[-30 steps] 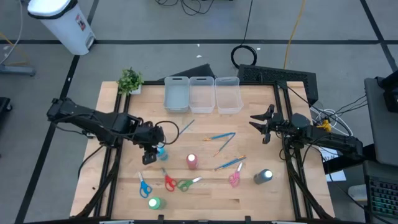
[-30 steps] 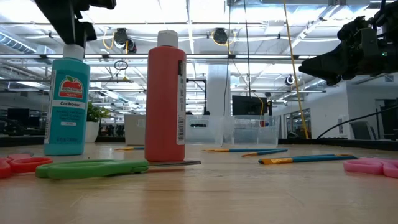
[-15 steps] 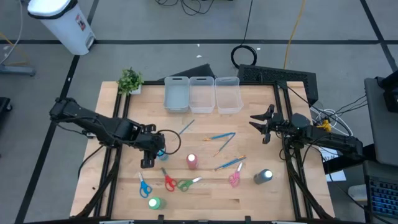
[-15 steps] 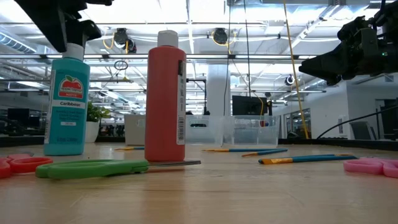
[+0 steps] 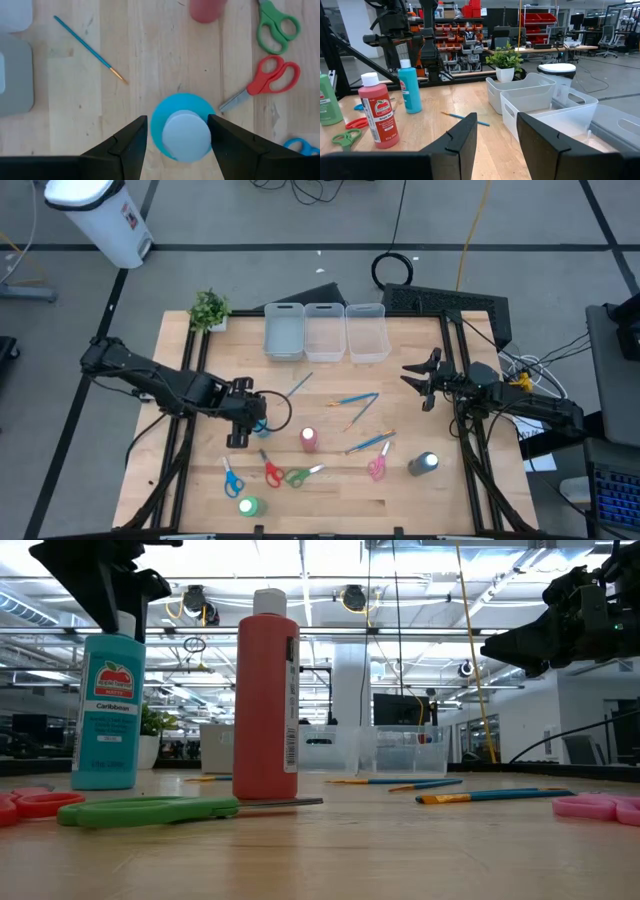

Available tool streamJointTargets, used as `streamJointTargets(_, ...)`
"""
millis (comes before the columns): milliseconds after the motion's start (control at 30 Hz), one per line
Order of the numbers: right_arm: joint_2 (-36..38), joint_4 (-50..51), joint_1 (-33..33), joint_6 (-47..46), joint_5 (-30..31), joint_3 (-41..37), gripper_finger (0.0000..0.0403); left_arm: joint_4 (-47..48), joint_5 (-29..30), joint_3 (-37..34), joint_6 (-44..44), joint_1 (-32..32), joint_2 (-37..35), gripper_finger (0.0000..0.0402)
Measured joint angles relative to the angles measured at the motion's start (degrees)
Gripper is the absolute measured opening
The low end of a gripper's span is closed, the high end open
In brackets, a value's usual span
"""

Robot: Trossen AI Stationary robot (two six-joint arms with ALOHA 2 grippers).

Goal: Pick & Place Paint Supplies
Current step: Put the blue paint bottles into the gray bin

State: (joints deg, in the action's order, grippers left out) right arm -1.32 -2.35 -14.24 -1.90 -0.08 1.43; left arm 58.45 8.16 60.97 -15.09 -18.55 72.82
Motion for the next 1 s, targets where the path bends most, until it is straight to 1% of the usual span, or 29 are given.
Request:
streamJointTargets(500,0.0,0.0,0.0,0.01,0.01,0.0,0.013,0.03,-0.06,0.0,0.07,0.0,0.0,0.021)
streamJointTargets(600,0.02,0.0,-0.01,-0.02,-0.01,0.0,0.013,0.03,-0.18,-0.02,0.09,0.0,0.0,0.0191)
streamJointTargets(767,0.0,0.0,0.0,0.0,-0.02,0.0,0.013,-0.06,-1.64,0.0,-0.02,0.0,-0.02,0.0127)
streamJointTargets(900,0.0,0.0,0.0,-0.02,-0.02,0.0,0.013,-0.04,-1.97,-0.02,-1.24,0.02,-0.02,0.0122)
streamJointTargets(1000,0.0,0.0,-0.01,-0.01,-0.02,0.0,0.013,-0.04,-0.87,-0.02,-6.25,0.25,-0.02,0.0122)
